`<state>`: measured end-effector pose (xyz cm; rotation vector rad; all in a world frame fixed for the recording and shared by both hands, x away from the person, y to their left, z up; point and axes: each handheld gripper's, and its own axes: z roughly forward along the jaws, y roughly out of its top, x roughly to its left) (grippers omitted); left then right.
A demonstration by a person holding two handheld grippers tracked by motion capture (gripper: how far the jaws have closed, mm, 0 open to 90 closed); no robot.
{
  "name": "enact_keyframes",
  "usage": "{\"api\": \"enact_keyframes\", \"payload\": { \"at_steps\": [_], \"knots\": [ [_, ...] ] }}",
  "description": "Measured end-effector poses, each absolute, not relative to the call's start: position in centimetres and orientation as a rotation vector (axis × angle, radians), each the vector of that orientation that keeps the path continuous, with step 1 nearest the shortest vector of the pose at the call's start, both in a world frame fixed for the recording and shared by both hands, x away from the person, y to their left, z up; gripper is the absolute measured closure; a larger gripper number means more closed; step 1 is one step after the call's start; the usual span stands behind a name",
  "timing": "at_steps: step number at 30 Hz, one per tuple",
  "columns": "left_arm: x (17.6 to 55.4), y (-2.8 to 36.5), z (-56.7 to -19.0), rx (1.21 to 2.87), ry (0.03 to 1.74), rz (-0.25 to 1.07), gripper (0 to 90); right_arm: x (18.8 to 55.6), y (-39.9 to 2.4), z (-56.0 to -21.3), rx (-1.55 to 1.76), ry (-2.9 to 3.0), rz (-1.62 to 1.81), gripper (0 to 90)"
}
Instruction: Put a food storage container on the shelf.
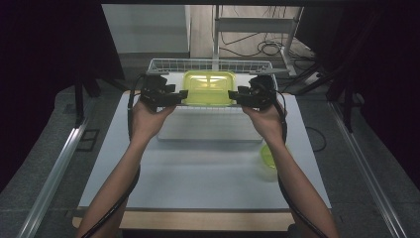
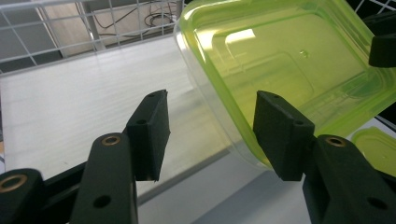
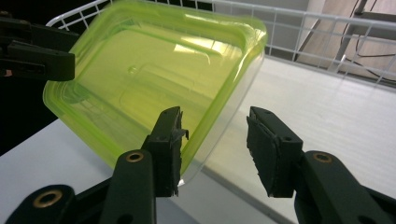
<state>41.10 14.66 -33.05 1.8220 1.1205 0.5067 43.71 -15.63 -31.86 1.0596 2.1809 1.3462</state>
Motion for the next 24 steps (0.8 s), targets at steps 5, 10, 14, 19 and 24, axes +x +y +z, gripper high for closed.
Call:
{"api": "enact_keyframes", "payload": {
  "at_steps": [5, 10, 14, 19, 24],
  "knots": [
    [41.8, 14.4, -32.7, 1.828, 1.125, 0.512, 46.0, 44.0, -15.6, -31.4, 1.059, 2.178, 1.349, 54.8],
    [41.7, 14.4, -31.8, 1.808, 1.105, 0.517, 46.0, 44.0, -15.7, -31.0, 1.05, 2.179, 1.372, 54.7],
    [40.8, 14.6, -31.2, 1.806, 1.064, 0.518, 48.4, 43.3, -16.2, -30.6, 1.033, 2.181, 1.396, 54.7],
    [39.2, 15.2, -31.4, 1.806, 1.0, 0.481, 54.8, 42.2, -16.6, -30.3, 1.001, 2.2, 1.41, 62.1],
    [37.9, 15.7, -32.4, 1.827, 0.956, 0.441, 69.4, 40.4, -17.3, -30.2, 0.948, 2.247, 1.429, 80.6]
  ]
}}
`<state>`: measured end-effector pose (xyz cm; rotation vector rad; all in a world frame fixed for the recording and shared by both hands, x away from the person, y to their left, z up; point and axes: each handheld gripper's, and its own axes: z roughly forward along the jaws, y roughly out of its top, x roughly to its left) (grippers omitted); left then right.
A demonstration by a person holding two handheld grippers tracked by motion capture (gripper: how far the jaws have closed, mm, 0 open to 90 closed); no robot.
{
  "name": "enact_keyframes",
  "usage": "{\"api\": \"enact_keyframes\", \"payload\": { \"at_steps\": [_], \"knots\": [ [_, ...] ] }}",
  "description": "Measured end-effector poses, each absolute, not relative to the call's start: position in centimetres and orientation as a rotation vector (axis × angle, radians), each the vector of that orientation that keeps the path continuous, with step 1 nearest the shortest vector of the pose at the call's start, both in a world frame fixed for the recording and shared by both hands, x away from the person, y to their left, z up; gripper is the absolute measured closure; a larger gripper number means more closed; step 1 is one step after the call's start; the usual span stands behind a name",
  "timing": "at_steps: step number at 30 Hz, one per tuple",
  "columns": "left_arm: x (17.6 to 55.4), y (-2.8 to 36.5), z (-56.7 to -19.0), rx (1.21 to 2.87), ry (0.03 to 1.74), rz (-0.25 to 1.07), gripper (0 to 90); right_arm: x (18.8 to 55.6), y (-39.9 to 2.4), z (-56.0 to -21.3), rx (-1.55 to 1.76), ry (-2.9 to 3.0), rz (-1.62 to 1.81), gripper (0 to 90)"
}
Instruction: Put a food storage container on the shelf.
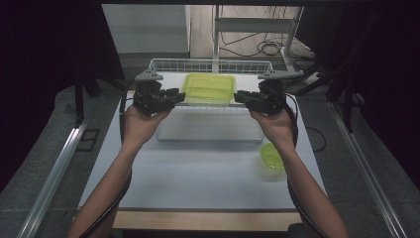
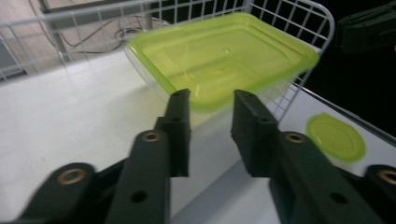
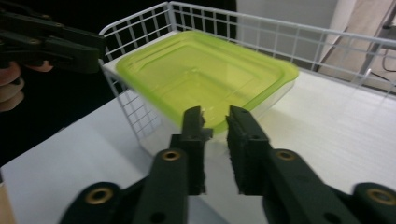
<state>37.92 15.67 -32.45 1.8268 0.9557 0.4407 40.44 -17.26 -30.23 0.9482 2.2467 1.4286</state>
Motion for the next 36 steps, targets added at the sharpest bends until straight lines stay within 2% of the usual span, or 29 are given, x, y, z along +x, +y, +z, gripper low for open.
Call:
{"api": "enact_keyframes", "payload": {
  "at_steps": [2, 4, 6, 15, 36],
  "knots": [
    [37.8, 15.8, -33.1, 1.834, 0.949, 0.413, 76.6, 40.0, -17.3, -30.6, 0.933, 2.266, 1.431, 86.5],
    [37.9, 15.8, -33.7, 1.845, 0.947, 0.392, 84.3, 39.7, -16.9, -31.5, 0.92, 2.301, 1.43, 88.8],
    [38.2, 15.6, -34.4, 1.866, 0.945, 0.373, 86.4, 39.9, -16.4, -32.2, 0.913, 2.325, 1.416, 88.9],
    [39.1, 14.8, -34.9, 1.873, 0.943, 0.362, 86.6, 41.0, -14.6, -33.3, 0.913, 2.35, 1.391, 88.8],
    [41.6, 13.6, -35.1, 1.883, 0.967, 0.368, 85.2, 44.1, -15.1, -34.2, 1.021, 2.302, 1.39, 88.2]
  ]
}}
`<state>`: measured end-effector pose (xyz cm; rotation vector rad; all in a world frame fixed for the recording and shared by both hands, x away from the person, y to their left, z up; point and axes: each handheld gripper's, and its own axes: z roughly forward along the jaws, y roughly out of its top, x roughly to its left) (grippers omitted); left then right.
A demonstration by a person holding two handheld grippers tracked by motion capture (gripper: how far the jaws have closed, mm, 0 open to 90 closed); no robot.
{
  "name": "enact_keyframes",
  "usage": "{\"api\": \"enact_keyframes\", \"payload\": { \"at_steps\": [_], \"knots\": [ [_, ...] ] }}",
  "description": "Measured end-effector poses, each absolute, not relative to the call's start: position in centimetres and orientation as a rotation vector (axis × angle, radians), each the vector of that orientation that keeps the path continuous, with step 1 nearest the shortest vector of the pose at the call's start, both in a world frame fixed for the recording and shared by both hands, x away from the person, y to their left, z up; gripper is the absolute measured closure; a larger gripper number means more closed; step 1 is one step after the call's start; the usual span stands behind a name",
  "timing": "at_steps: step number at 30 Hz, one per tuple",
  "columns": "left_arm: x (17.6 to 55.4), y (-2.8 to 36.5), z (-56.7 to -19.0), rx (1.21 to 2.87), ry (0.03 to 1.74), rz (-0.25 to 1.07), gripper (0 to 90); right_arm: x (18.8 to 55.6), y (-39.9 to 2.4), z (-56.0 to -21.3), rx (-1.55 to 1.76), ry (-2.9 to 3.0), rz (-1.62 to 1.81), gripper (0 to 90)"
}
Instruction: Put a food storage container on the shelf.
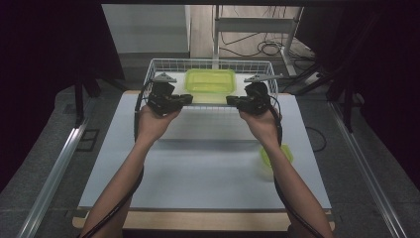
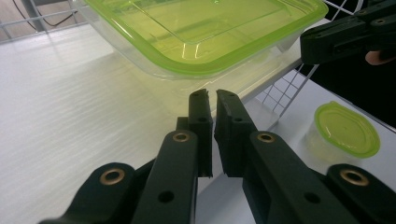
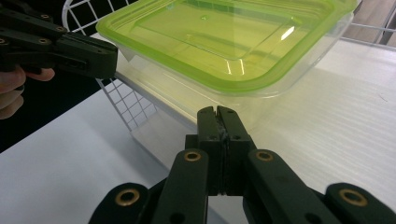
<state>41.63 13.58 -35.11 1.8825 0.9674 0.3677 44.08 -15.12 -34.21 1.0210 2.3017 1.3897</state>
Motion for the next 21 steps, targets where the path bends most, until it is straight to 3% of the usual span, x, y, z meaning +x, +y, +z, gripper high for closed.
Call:
{"api": "enact_keyframes", "payload": {
  "at_steps": [7, 15, 16, 18, 21],
  "knots": [
    [40.0, 13.7, -35.5, 1.888, 0.911, 0.37, 80.3, 43.0, -15.4, -34.4, 0.984, 2.312, 1.414, 84.3],
    [36.3, 13.2, -36.0, 1.94, 0.814, 0.386, 50.2, 39.6, -16.0, -35.9, 0.88, 2.365, 1.382, 56.2],
    [35.8, 13.2, -36.1, 1.943, 0.807, 0.383, 50.2, 39.6, -16.0, -35.9, 0.88, 2.365, 1.382, 56.2],
    [34.8, 13.1, -36.6, 1.954, 0.799, 0.375, 41.2, 38.2, -16.5, -36.5, 0.863, 2.364, 1.388, 48.2],
    [33.2, 12.9, -37.7, 1.973, 0.795, 0.378, 33.6, 37.4, -16.8, -36.9, 0.859, 2.367, 1.392, 43.3]
  ]
}}
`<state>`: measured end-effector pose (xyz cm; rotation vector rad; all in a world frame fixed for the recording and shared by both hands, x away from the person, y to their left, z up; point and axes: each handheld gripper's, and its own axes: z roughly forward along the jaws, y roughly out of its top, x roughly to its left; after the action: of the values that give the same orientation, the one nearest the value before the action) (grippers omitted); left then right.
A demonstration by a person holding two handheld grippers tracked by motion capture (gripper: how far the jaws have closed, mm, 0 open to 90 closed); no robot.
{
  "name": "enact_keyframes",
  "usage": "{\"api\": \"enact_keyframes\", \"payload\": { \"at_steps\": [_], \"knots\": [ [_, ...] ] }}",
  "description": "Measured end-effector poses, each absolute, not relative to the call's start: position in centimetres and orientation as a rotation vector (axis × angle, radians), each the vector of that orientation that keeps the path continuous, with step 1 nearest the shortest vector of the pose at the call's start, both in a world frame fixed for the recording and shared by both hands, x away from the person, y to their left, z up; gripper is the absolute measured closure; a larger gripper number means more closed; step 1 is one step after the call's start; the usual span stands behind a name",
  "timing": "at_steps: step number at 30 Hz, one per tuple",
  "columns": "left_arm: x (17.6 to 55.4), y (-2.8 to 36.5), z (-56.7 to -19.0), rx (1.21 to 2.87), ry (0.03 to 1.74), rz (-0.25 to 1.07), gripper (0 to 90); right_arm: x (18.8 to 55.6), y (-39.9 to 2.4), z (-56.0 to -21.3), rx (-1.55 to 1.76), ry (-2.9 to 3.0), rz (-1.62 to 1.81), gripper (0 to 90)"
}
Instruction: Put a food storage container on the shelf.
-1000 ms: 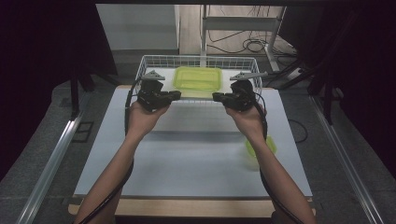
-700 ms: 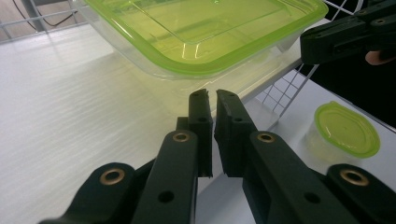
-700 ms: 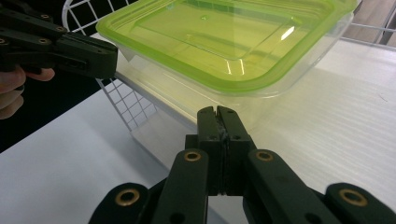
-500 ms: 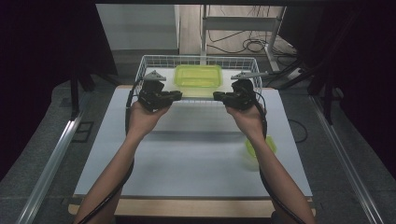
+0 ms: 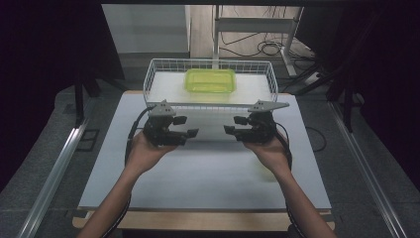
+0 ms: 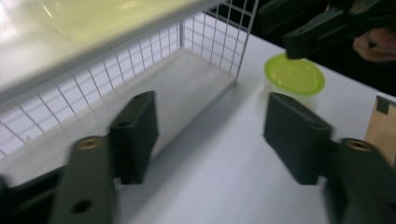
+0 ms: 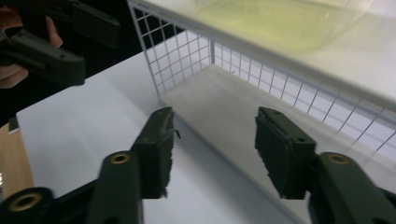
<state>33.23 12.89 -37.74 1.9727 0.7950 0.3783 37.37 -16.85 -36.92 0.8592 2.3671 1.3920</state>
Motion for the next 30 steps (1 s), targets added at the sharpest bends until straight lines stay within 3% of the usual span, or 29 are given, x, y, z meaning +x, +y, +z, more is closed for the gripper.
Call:
{"api": "enact_keyframes", "payload": {
  "at_steps": [8, 21, 30],
  "knots": [
    [29.4, 13.2, -40.6, 1.996, 0.815, 0.404, 12.1, 34.2, -18.6, -38.8, 0.864, 2.363, 1.379, 30.2],
    [25.5, 15.7, -46.9, 1.917, 0.889, 0.29, 5.4, 30.7, -19.9, -43.1, 0.879, 2.377, 1.397, 9.6],
    [23.7, 16.1, -48.3, 1.956, 0.877, 0.428, 2.4, 29.3, -20.4, -45.9, 0.9, 2.397, 1.396, 6.1]
  ]
}}
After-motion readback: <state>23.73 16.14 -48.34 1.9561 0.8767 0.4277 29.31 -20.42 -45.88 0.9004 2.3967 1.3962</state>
